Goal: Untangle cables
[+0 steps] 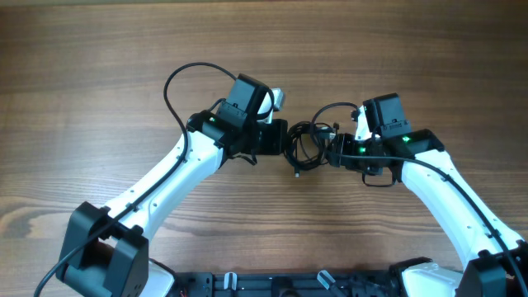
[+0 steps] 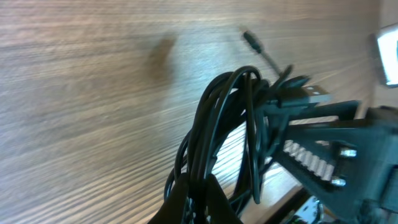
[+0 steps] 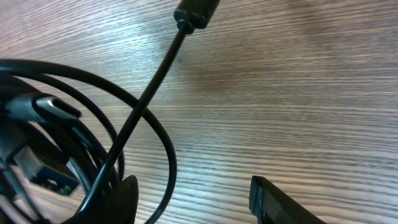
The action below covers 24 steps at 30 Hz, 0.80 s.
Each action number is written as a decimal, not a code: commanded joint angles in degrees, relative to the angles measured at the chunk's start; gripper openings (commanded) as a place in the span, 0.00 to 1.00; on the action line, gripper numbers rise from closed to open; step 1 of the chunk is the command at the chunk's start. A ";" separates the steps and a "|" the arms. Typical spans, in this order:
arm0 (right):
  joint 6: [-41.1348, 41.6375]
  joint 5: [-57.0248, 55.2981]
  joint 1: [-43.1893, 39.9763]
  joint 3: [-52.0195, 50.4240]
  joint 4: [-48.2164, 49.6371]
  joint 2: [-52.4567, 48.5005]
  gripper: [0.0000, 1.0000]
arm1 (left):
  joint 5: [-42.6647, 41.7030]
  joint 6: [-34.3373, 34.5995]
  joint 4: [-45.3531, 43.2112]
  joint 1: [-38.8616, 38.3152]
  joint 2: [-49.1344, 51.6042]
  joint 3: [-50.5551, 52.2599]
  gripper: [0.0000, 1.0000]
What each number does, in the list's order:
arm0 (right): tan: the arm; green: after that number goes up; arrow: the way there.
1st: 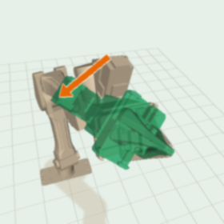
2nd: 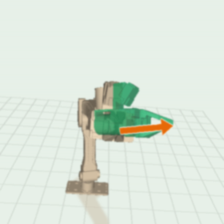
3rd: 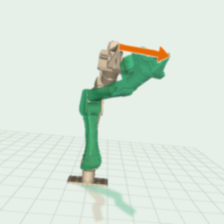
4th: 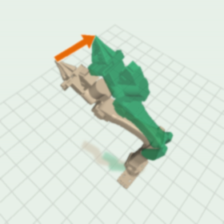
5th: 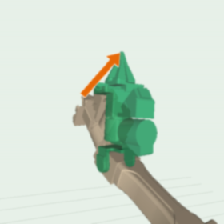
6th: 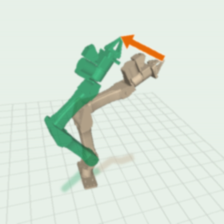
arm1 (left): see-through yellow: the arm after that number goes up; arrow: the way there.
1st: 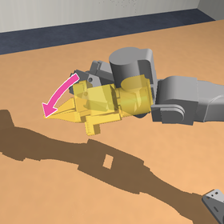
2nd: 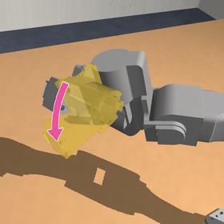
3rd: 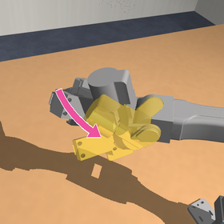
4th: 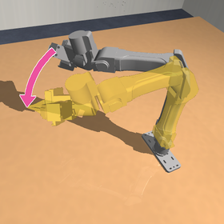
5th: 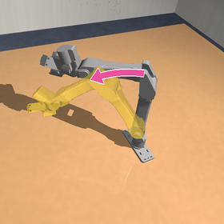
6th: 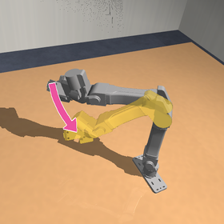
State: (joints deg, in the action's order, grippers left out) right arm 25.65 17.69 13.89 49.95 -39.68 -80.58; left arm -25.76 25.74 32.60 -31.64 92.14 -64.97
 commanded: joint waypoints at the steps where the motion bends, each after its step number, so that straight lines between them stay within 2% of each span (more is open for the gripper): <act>1: -0.15 4.33 0.39 -0.09 1.29 -0.59 0.60 | 1.57 -1.99 1.64 -0.70 -0.33 0.04 0.04; 9: -0.48 10.08 0.42 -0.09 0.92 -0.59 0.58 | 2.56 -1.77 1.62 -0.70 -0.33 0.04 0.04; 16: -5.01 10.93 0.42 -0.09 -2.47 -0.59 0.58 | 11.50 -1.25 1.55 -0.70 -0.33 0.04 0.04; 19: -6.03 10.88 0.42 -0.09 -2.36 -0.59 0.58 | 9.33 -0.02 0.87 -0.76 -0.33 0.04 0.04; 21: -5.97 10.88 0.42 -0.09 -1.38 -0.59 0.51 | 7.34 0.00 0.39 -0.76 -0.33 0.04 0.04; 22: -5.95 10.88 0.42 -0.09 -0.72 -0.59 0.41 | 6.47 0.00 0.17 -0.76 -0.33 0.04 0.04; 24: -5.92 10.86 0.42 -0.09 0.17 -0.59 0.32 | 4.96 -0.02 -0.11 -0.74 -0.33 0.04 0.04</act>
State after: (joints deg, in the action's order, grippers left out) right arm 21.12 26.61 13.91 49.95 -40.62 -80.58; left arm -17.47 25.58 33.30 -32.14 92.14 -64.97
